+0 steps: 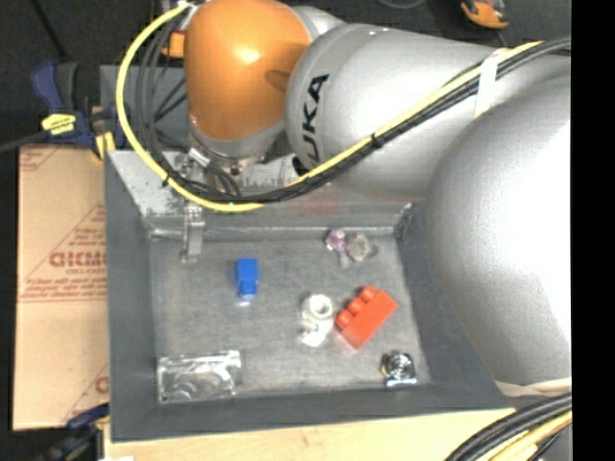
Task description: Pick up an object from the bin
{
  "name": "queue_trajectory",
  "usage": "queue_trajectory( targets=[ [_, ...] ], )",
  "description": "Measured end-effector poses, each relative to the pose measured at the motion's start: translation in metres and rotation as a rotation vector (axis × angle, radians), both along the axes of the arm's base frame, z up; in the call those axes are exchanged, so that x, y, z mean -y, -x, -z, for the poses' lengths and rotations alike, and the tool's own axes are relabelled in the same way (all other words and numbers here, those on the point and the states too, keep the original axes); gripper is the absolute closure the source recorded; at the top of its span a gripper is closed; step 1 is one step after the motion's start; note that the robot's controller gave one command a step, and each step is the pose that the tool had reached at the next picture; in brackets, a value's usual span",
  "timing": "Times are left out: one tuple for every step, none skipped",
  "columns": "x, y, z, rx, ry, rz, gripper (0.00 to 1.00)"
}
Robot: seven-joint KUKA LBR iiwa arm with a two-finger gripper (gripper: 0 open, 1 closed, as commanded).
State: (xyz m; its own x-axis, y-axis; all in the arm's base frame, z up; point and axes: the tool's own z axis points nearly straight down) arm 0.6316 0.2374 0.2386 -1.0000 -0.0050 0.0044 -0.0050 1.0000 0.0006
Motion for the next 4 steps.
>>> queue_trajectory(
  targets=[
    [0.134, -0.004, 0.016, 0.007, 0.004, 0.040, 0.00],
    [0.145, -0.008, -0.070, 0.016, 0.001, -0.219, 0.00],
    [0.106, 0.003, 0.055, 0.000, -0.002, -0.294, 0.00],
    [0.127, -0.014, 0.150, 0.004, 0.000, -0.634, 0.00]
  ],
)
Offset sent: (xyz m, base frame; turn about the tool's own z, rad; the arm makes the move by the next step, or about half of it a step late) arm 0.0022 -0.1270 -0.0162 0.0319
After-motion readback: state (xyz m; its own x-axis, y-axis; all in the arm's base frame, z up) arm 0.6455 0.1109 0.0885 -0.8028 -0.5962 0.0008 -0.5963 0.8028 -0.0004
